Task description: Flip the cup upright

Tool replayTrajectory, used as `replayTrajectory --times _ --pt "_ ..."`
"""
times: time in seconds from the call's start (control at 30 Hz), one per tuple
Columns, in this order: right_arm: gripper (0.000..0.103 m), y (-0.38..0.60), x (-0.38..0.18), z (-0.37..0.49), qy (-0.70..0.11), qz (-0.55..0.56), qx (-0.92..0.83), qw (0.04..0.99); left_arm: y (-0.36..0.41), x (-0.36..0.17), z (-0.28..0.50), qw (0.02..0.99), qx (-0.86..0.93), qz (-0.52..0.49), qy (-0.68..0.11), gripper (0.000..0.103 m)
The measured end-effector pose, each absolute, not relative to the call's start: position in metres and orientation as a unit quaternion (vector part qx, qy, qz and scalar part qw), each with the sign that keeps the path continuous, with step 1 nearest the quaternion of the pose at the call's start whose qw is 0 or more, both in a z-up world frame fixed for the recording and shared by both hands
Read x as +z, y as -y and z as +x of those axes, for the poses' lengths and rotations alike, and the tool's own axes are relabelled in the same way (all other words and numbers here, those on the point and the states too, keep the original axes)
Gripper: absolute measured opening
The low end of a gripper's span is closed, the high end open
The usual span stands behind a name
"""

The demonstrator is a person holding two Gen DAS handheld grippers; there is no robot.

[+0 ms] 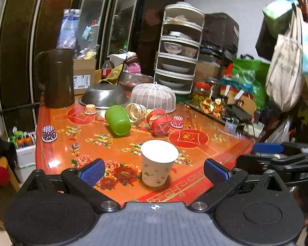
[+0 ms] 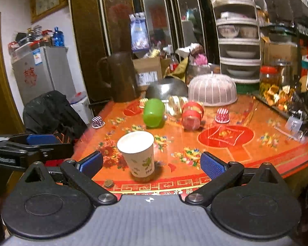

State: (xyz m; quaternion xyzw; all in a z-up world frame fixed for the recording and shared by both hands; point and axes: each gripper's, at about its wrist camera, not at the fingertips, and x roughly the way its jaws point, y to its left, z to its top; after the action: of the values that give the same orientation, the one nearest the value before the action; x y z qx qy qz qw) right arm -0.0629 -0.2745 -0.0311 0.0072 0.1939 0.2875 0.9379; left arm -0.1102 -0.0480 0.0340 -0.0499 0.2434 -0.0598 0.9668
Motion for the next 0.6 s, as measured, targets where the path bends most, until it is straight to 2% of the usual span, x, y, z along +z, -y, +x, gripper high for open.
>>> replayTrajectory --times 0.6 --pt "0.102 0.267 -0.051 -0.044 -0.206 -0.001 0.305 0.930 0.057 0.023 -0.095 0.961 -0.046 -0.042 -0.270 0.103"
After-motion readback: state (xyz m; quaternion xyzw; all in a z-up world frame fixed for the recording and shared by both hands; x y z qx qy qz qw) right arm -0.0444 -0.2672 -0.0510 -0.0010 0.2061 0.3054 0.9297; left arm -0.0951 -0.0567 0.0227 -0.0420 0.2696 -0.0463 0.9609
